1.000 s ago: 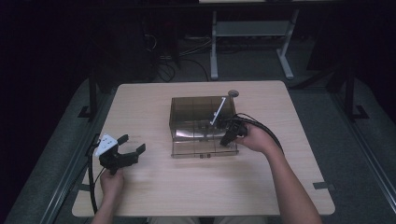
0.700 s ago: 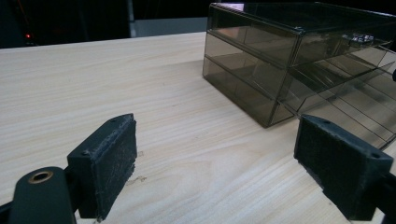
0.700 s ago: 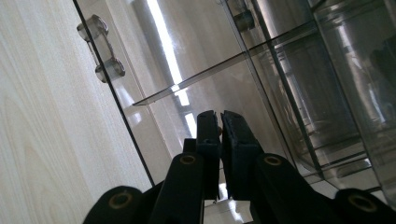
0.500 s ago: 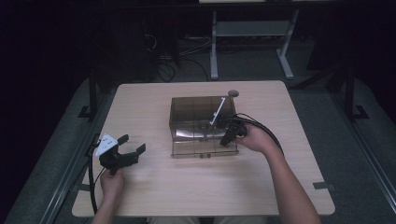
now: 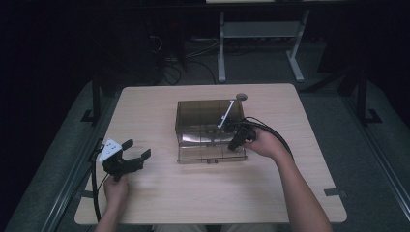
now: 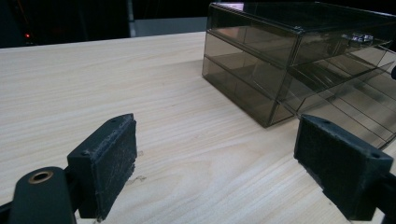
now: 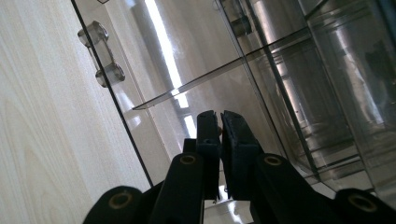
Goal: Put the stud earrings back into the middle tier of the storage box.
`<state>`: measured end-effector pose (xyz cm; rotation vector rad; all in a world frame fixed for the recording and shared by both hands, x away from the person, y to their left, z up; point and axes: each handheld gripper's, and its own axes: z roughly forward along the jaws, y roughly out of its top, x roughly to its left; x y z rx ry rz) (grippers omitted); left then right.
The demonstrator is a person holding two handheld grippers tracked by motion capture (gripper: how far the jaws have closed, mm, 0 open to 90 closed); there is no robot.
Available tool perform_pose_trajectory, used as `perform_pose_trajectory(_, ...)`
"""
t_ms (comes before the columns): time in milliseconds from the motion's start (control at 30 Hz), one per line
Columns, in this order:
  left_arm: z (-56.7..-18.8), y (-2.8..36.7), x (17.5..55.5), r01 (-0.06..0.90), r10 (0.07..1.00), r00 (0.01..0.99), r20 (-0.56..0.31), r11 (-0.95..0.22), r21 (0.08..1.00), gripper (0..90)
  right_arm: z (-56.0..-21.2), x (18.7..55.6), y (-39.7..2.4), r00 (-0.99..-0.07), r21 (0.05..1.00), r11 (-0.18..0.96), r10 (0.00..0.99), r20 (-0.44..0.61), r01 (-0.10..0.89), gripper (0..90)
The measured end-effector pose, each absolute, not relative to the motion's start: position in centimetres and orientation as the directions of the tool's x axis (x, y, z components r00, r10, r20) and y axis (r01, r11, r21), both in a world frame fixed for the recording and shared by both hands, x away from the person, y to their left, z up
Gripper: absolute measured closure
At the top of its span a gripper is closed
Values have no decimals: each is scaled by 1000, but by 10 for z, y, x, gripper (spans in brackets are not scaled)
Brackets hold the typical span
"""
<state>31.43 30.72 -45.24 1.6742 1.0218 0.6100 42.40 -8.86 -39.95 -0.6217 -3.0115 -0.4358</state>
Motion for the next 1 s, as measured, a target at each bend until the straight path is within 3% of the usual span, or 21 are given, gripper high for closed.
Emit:
perform_pose_trajectory(533, -452, 307, 314, 331, 856, 509, -87, -101, 938, 128, -400, 424, -88, -917, 262, 879, 389, 91, 398, 839)
perform_pose_trajectory(1000, -452, 307, 314, 332, 854, 512, -87, -104, 937, 128, -385, 415, -97, -917, 309, 864, 387, 99, 398, 749)
